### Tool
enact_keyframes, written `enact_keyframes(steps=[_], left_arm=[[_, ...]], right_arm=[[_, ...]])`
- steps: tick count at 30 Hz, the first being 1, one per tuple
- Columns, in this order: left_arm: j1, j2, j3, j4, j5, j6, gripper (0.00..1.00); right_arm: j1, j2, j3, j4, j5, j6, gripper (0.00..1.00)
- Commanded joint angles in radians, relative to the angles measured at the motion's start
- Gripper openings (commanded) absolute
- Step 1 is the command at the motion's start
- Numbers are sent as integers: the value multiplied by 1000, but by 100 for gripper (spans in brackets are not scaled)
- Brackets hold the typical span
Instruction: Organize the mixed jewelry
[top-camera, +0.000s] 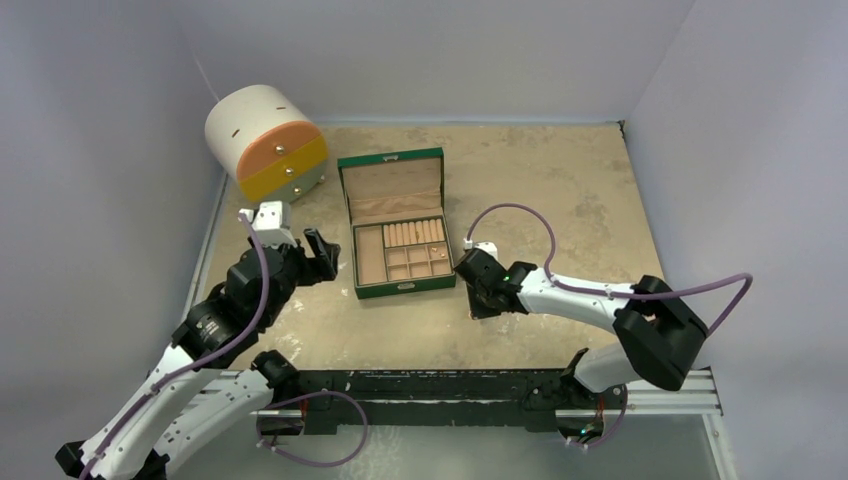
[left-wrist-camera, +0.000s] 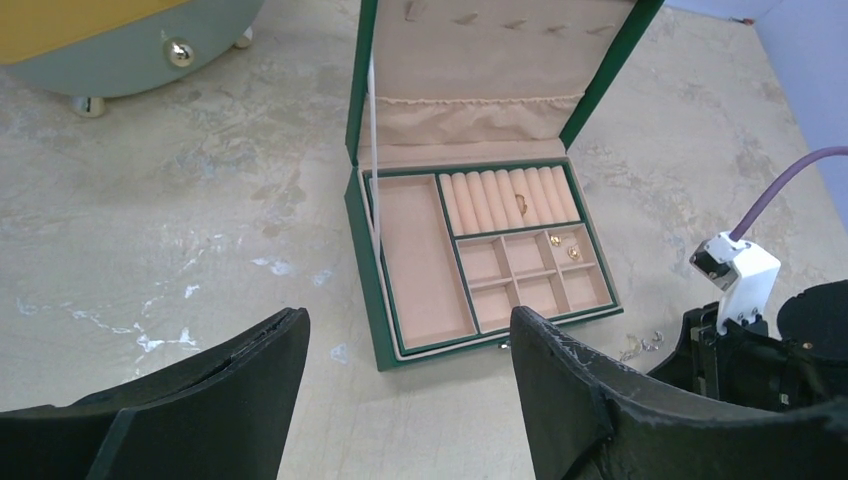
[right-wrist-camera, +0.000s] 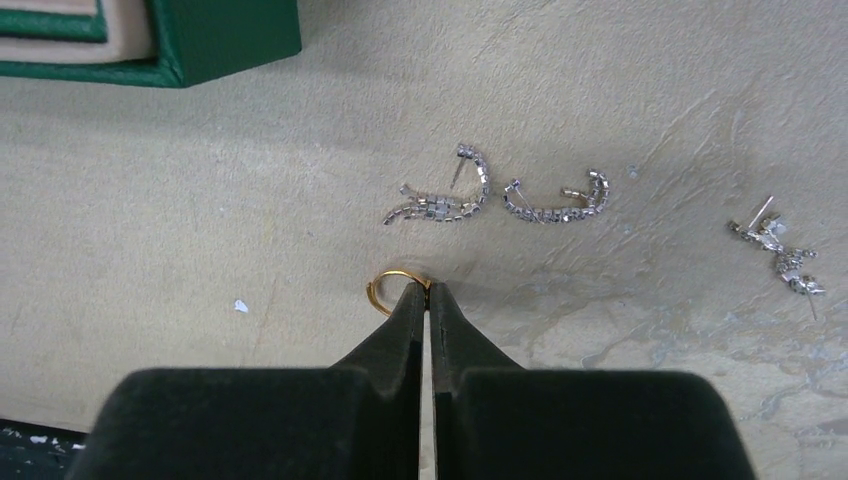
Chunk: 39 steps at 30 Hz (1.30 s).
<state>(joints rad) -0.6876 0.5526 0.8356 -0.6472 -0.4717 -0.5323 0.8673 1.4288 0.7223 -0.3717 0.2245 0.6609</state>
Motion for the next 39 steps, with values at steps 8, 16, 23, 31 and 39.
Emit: enact_keyframes(steps=[8, 16, 23, 31, 39], left_arm=[[5, 74, 2, 115, 271, -104, 72], [5, 137, -69, 287, 541, -206, 73], [5, 183, -120, 420, 694, -262, 70], [4, 225, -163, 531, 803, -313, 59], [5, 247, -195, 616, 849, -364, 45]], right_arm=[[0, -157, 186, -77, -26, -66, 0], [15, -209, 287, -30, -121, -70, 0], [38, -224, 356, 5, -195, -51, 0], [52, -212, 416, 25, -268, -37, 0], [91, -185, 442, 45, -299, -50, 0]])
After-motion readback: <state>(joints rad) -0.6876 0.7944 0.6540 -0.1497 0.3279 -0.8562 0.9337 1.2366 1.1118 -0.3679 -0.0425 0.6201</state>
